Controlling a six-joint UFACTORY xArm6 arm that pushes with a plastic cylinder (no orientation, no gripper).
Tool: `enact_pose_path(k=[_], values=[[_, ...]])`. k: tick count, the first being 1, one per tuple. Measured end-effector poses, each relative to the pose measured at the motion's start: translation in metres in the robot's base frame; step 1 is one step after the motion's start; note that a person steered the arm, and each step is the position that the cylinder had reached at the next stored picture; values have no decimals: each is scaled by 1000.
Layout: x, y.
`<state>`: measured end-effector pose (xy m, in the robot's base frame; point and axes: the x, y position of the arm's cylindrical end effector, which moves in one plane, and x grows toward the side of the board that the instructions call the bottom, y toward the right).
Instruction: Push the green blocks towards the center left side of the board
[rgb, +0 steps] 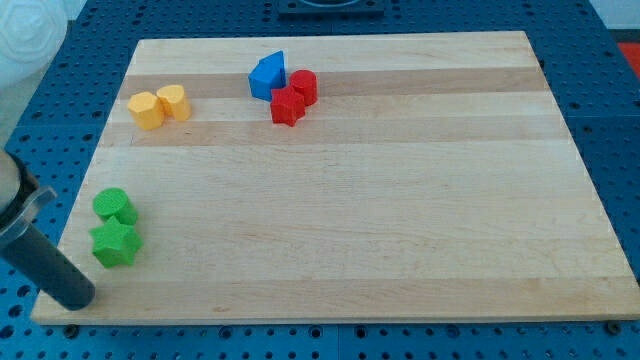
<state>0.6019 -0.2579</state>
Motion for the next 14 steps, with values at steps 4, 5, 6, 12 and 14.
enact_pose_path(k=[4, 5, 6, 12, 14], values=[[-146, -3], [-167, -3], [-163, -16], [-41, 9], [-61, 16]])
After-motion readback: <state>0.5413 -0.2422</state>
